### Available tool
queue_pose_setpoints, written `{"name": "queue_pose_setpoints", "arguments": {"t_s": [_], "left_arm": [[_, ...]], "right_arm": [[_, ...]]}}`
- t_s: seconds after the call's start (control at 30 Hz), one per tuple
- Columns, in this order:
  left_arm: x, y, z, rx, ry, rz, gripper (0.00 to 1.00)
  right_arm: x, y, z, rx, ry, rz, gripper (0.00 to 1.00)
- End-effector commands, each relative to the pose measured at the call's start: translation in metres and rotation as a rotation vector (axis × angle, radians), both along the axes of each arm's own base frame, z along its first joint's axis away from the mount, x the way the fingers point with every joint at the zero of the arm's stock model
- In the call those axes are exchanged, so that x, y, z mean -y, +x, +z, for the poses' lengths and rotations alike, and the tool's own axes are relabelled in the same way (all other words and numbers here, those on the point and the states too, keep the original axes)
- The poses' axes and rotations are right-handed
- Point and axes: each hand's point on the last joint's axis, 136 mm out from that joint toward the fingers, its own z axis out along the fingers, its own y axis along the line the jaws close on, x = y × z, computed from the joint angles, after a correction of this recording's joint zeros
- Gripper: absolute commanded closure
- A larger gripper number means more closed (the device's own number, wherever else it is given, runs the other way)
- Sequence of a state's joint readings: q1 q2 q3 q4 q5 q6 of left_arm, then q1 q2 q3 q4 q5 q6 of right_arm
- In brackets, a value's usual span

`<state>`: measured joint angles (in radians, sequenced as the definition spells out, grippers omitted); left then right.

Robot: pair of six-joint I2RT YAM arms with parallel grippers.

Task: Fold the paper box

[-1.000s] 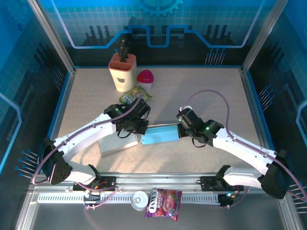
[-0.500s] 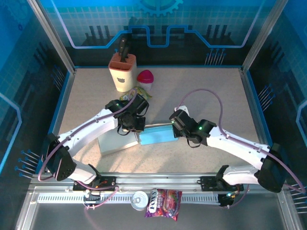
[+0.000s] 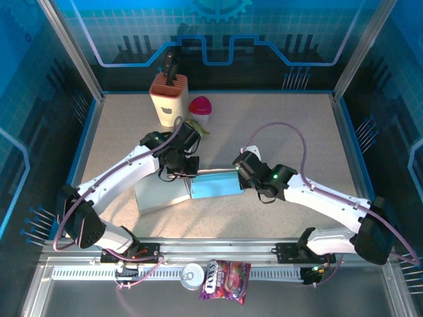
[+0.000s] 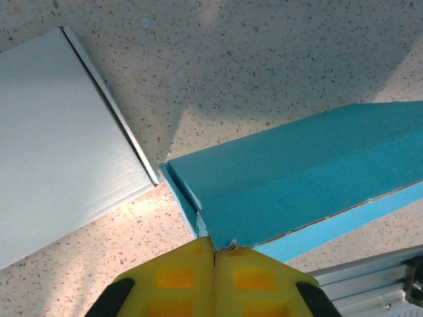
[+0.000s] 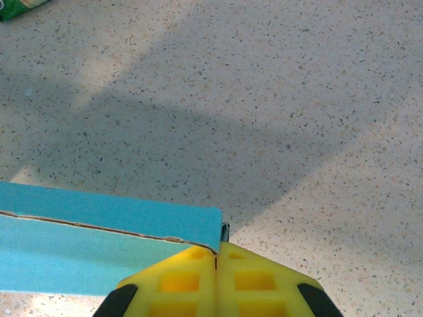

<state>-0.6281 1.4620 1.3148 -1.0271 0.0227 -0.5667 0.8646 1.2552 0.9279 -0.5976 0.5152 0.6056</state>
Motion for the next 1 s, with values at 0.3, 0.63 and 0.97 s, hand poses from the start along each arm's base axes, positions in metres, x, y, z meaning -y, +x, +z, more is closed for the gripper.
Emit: {"name": "queue_pose_setpoints", "arguments": {"t_s": [0.3, 0.63, 0.97], "left_arm": [[0.018, -0.001, -0.003, -0.066, -0.124, -0.023, 1.0], [0.014, 0.0, -0.005, -0.09, -0.129, -0.027, 1.0], [0.009, -0.007, -0.017, -0.077, -0.13, -0.035, 1.0]], "right_arm": [[-0.019, -0.005, -0.003, -0.026, 0.035, 0.044, 1.0], [-0.014, -0.004, -0.002, -0.028, 0.02, 0.031, 1.0], [-0.018, -0.006, -0.002, -0.036, 0.038, 0.039, 1.0]]}}
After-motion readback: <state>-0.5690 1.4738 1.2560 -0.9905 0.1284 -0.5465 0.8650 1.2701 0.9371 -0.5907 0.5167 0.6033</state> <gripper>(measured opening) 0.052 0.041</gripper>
